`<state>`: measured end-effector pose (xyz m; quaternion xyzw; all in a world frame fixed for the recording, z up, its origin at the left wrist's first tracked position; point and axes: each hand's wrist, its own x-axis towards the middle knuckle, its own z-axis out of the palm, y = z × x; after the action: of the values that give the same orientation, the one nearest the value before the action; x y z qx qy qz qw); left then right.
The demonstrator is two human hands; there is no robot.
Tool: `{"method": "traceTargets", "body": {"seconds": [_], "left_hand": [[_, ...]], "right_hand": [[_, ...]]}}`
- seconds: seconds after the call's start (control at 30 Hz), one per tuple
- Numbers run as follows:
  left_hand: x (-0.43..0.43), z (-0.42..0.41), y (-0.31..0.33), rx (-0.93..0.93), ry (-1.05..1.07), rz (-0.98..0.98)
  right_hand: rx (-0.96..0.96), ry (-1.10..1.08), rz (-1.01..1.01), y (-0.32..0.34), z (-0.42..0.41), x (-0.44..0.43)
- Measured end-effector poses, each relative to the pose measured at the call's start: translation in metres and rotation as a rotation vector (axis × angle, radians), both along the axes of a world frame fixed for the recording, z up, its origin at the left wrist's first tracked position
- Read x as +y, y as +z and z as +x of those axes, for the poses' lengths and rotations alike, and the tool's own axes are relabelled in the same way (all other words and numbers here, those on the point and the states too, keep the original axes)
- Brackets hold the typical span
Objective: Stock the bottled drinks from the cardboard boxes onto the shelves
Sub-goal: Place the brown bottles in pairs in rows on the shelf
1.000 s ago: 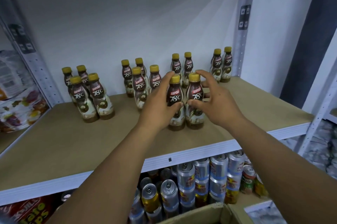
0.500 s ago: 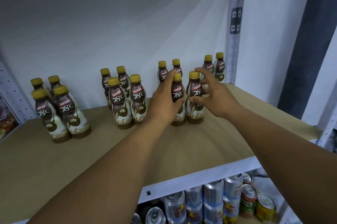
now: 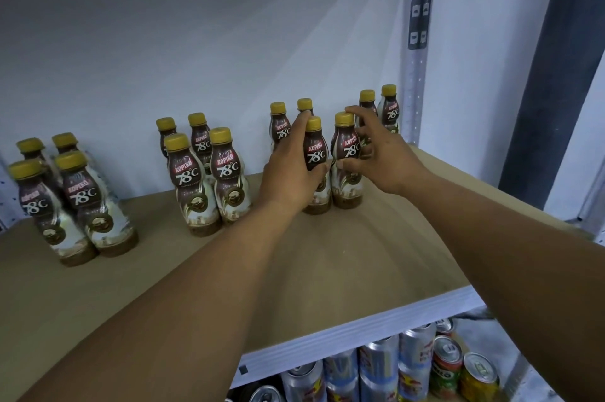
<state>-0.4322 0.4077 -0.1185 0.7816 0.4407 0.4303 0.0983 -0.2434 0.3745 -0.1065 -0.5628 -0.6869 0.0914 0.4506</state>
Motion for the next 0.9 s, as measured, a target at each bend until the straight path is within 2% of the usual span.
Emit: {"method": "traceTargets", "body": {"seconds": [0.9], "left_hand": [[0.0057, 0.0026, -0.0039, -0.01, 0.006, 0.006]], "right_hand": [[-0.008, -0.039, 0.017, -0.0034, -0.002, 0.0075]]}}
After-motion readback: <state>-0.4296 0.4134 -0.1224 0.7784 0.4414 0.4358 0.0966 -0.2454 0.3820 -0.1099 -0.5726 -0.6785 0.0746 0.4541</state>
